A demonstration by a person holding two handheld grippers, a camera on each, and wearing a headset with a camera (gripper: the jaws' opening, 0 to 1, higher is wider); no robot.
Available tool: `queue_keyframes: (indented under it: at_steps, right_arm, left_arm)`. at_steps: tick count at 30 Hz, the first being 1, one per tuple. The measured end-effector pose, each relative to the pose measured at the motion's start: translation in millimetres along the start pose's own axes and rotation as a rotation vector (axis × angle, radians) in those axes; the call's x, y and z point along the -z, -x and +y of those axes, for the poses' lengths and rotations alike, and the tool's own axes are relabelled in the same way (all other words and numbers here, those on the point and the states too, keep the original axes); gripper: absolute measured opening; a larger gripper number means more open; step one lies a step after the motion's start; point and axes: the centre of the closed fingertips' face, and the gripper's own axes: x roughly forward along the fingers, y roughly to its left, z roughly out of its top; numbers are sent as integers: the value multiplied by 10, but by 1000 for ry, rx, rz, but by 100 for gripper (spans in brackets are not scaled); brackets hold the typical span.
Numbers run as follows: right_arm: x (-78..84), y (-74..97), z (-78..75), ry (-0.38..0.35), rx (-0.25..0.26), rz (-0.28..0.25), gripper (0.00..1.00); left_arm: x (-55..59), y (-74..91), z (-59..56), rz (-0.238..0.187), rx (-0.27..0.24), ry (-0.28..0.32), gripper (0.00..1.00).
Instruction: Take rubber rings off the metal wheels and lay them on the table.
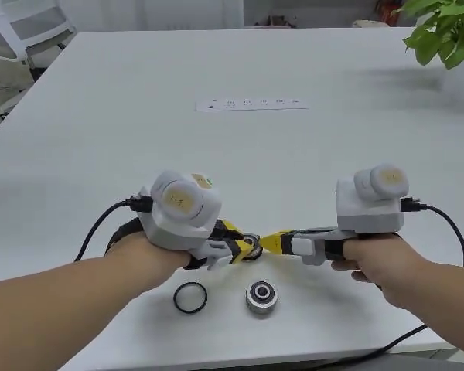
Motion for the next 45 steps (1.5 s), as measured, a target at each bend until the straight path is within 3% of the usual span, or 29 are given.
queue_keyframes:
  at_steps: [13,14,16,28,37,45]
  right_arm:
    - [-27,-52,100,32,-37,8,0]
    - [-67,-57,124,28,-48,-9,0]
    - [-55,-72,190,41,-74,12,0]
    - [-33,-15,25,47,-14,2,0]
    - [-67,3,44,43,-13,-4,0]
    - [-96,37,73,32,-21,-16,0]
  left_arm:
    - [-1,-6,-1,6,-3,-12,12]
    - [-1,-6,-3,6,-2,-13,12]
    - [-1,-7,-2,6,-3,-13,12]
    - [-8,-4,0,-1,-5,-9,13]
    - [-33,4,-23,3,12,-14,19]
    - [-111,160,-29,-32,24,8,21]
